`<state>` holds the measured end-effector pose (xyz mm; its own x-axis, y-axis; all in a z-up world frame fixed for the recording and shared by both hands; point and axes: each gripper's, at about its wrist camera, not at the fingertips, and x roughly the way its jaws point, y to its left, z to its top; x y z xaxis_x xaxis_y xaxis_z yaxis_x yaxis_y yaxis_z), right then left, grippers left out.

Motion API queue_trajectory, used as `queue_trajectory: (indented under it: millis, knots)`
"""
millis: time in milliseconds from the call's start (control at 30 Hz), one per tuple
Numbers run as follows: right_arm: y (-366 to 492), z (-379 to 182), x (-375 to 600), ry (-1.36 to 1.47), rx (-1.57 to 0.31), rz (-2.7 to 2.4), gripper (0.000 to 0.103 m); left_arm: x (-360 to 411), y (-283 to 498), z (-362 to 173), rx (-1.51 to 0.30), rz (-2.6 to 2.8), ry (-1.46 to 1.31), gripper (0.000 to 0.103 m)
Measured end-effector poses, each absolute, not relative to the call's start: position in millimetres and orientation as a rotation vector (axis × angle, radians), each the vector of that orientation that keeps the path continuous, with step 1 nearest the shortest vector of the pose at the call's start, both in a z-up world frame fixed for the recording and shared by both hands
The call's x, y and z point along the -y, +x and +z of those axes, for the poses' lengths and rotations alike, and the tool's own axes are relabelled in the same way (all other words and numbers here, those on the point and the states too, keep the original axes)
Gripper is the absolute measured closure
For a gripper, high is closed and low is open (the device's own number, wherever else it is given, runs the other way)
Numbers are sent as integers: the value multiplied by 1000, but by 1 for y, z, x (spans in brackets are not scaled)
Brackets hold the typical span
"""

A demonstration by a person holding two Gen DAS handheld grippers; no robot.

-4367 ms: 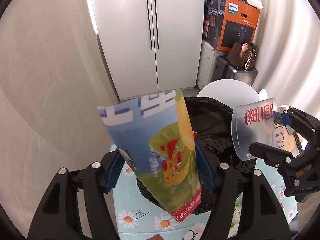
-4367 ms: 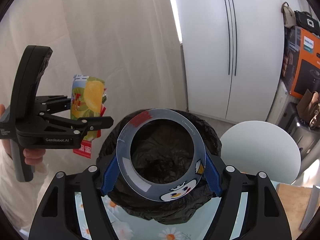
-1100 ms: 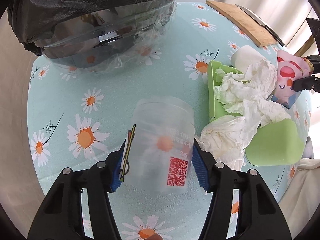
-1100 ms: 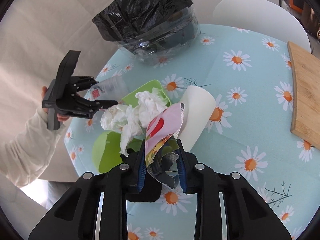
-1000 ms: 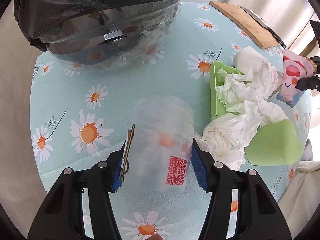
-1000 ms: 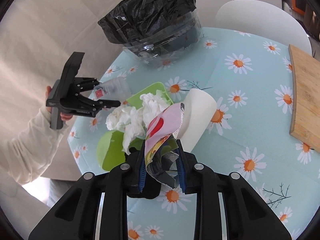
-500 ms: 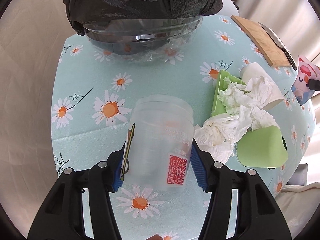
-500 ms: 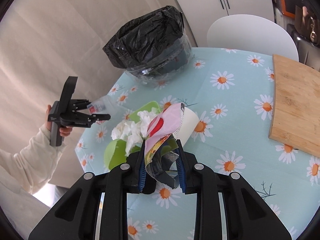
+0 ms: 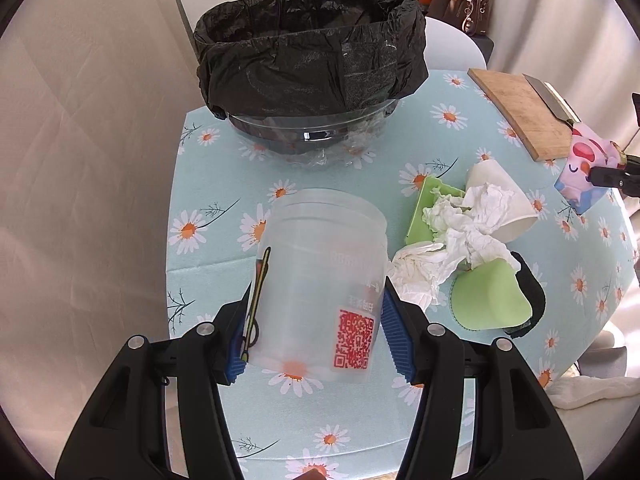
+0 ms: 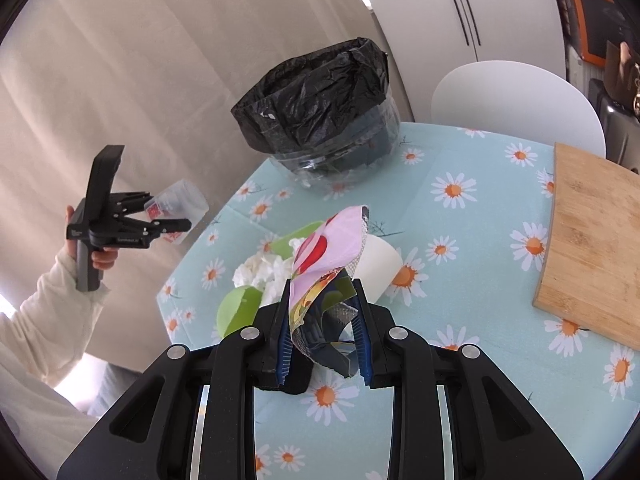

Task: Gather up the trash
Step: 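Carry the clear cup and pink wrapper over the bin with both tools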

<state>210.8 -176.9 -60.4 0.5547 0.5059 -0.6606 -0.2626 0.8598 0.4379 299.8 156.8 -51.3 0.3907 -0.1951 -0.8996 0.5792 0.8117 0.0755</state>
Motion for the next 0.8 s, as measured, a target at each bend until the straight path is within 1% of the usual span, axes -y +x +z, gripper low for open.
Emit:
queue_trajectory:
  millis: [267, 800]
  knots:
    - [228, -35, 162, 274, -830, 459, 79, -168, 311, -19, -988, -529, 394, 45]
    - [286, 41, 118, 218, -716, 381, 79, -193, 391, 37, -840, -607, 393, 45]
